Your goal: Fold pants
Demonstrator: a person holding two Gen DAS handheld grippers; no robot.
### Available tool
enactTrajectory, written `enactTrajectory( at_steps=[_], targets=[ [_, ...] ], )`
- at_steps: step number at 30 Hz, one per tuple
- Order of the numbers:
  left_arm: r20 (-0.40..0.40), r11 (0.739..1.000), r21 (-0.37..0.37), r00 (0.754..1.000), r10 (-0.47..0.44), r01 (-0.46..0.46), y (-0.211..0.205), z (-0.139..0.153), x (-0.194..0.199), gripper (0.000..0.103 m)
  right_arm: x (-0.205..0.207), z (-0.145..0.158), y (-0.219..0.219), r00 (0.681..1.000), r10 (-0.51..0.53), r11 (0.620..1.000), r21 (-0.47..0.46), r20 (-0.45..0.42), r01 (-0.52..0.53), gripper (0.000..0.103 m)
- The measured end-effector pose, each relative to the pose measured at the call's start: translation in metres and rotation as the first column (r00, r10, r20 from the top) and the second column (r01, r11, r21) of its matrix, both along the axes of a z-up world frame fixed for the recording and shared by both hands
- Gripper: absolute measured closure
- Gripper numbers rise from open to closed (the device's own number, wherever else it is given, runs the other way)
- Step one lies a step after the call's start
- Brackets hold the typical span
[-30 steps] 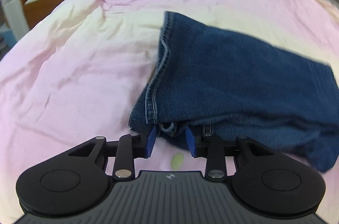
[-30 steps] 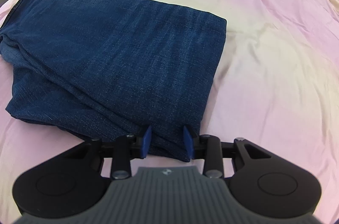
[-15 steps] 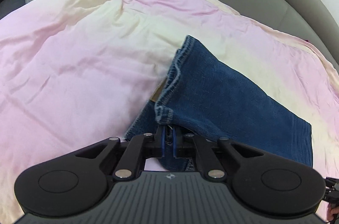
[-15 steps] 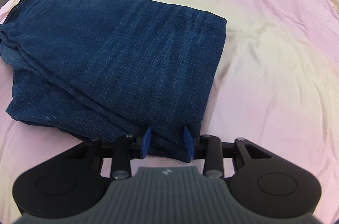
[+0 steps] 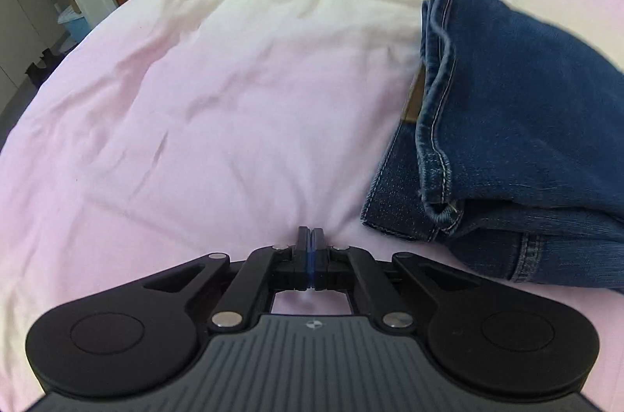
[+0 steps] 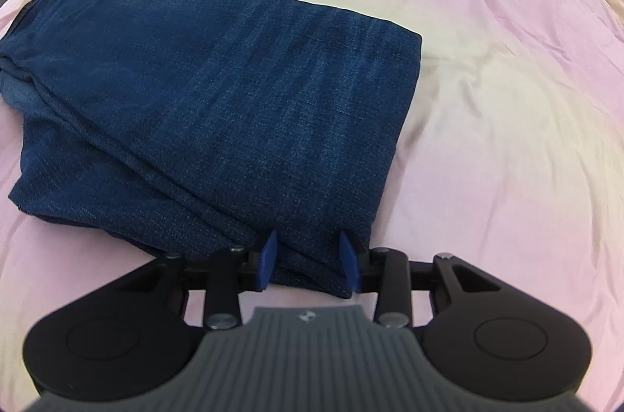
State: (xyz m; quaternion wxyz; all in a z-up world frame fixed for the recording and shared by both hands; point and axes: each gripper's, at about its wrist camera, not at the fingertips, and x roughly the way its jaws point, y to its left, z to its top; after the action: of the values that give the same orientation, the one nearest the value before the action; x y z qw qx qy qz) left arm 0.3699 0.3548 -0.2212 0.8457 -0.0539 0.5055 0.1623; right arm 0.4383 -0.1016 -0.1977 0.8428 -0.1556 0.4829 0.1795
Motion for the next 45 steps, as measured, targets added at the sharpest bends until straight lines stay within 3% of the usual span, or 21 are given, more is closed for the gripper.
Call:
enactTrajectory(
  at_steps=[3, 4, 6, 8, 10, 11, 13, 15, 18, 22, 25, 28, 30, 31, 32, 34, 37, 43, 45],
  targets=[
    [0.001, 0.999, 0.044, 1.000, -0.021, 0.021, -0.002, 0.011, -0.013, 0.103, -0.002, 0.002, -0.003, 1.000, 0.018, 1.000, -0.005, -0.005, -0.018, 0.068],
    [0.010, 0.998, 0.050, 0.999, -0.035, 0.034, -0.003, 0.017, -0.016, 0.103, -0.003, 0.004, -0.004, 1.000, 0.025, 1.000, -0.019, -0.010, -0.025, 0.064],
    [0.066, 0.999, 0.010, 0.997, -0.047, 0.046, -0.005, 0.032, -0.023, 0.097, -0.002, 0.007, -0.009, 0.999, 0.011, 0.999, -0.044, -0.042, -0.013, 0.061],
    [0.123, 0.998, -0.044, 0.992, -0.034, 0.040, -0.011, 0.047, -0.027, 0.081, -0.002, 0.014, -0.020, 0.997, -0.031, 0.999, -0.011, -0.066, 0.030, 0.061],
    [0.190, 0.988, -0.152, 0.982, 0.001, 0.028, -0.014, 0.058, -0.030, 0.053, -0.003, 0.025, -0.034, 0.994, -0.084, 0.995, 0.057, -0.068, 0.088, 0.058],
    [0.223, 0.977, -0.212, 0.974, 0.040, 0.009, -0.014, 0.061, -0.033, 0.047, -0.002, 0.031, -0.043, 0.989, -0.124, 0.985, 0.114, -0.076, 0.132, 0.056],
    [0.284, 0.939, -0.340, 0.947, 0.149, -0.046, -0.011, 0.062, -0.038, 0.030, 0.001, 0.039, -0.061, 0.970, -0.216, 0.942, 0.236, -0.112, 0.238, 0.044],
    [0.295, 0.901, -0.423, 0.926, 0.235, -0.094, -0.011, 0.057, -0.037, 0.024, 0.006, 0.039, -0.076, 0.942, -0.294, 0.881, 0.336, -0.161, 0.332, 0.039],
    [0.259, 0.836, -0.515, 0.895, 0.364, -0.191, -0.006, 0.038, -0.033, 0.023, 0.014, 0.028, -0.092, 0.899, -0.375, 0.787, 0.436, -0.226, 0.437, 0.039],
    [0.191, 0.734, -0.613, 0.847, 0.496, -0.291, 0.005, 0.001, -0.030, 0.023, 0.026, 0.004, -0.101, 0.861, -0.411, 0.689, 0.517, -0.298, 0.508, 0.040],
    [0.188, 0.673, -0.681, 0.819, 0.542, -0.289, 0.010, -0.022, -0.031, 0.021, 0.029, -0.018, -0.104, 0.837, -0.423, 0.644, 0.534, -0.347, 0.547, 0.040],
    [0.195, 0.633, -0.719, 0.790, 0.581, -0.288, 0.015, -0.034, -0.030, 0.024, 0.031, -0.031, -0.105, 0.834, -0.417, 0.581, 0.599, -0.361, 0.550, 0.044],
    [0.204, 0.642, -0.711, 0.790, 0.578, -0.287, 0.015, -0.034, -0.026, 0.038, 0.031, -0.040, -0.108, 0.815, -0.422, 0.500, 0.648, -0.398, 0.575, 0.051],
    [0.207, 0.648, -0.706, 0.791, 0.576, -0.287, 0.013, -0.031, -0.027, 0.047, 0.031, -0.044, -0.109, 0.802, -0.431, 0.469, 0.656, -0.414, 0.591, 0.055],
    [0.209, 0.656, -0.695, 0.792, 0.574, -0.293, 0.012, -0.029, -0.026, 0.050, 0.031, -0.047, -0.109, 0.799, -0.431, 0.457, 0.663, -0.419, 0.593, 0.057],
    [0.217, 0.690, -0.658, 0.802, 0.556, -0.301, 0.007, -0.019, -0.021, 0.068, 0.029, -0.047, -0.110, 0.804, -0.429, 0.461, 0.665, -0.413, 0.587, 0.075],
    [0.241, 0.766, -0.583, 0.843, 0.480, -0.270, 0.000, 0.003, -0.011, 0.077, 0.029, -0.032, -0.110, 0.820, -0.428, 0.492, 0.662, -0.381, 0.565, 0.088],
    [0.264, 0.845, -0.485, 0.883, 0.389, -0.227, -0.019, 0.045, -0.014, 0.078, 0.027, 0.041, -0.106, 0.853, -0.417, 0.532, 0.677, -0.314, 0.509, 0.093],
    [0.255, 0.859, -0.471, 0.901, 0.352, -0.202, -0.032, 0.055, -0.022, 0.078, 0.021, 0.063, -0.113, 0.859, -0.406, 0.543, 0.674, -0.311, 0.500, 0.093]
  ],
)
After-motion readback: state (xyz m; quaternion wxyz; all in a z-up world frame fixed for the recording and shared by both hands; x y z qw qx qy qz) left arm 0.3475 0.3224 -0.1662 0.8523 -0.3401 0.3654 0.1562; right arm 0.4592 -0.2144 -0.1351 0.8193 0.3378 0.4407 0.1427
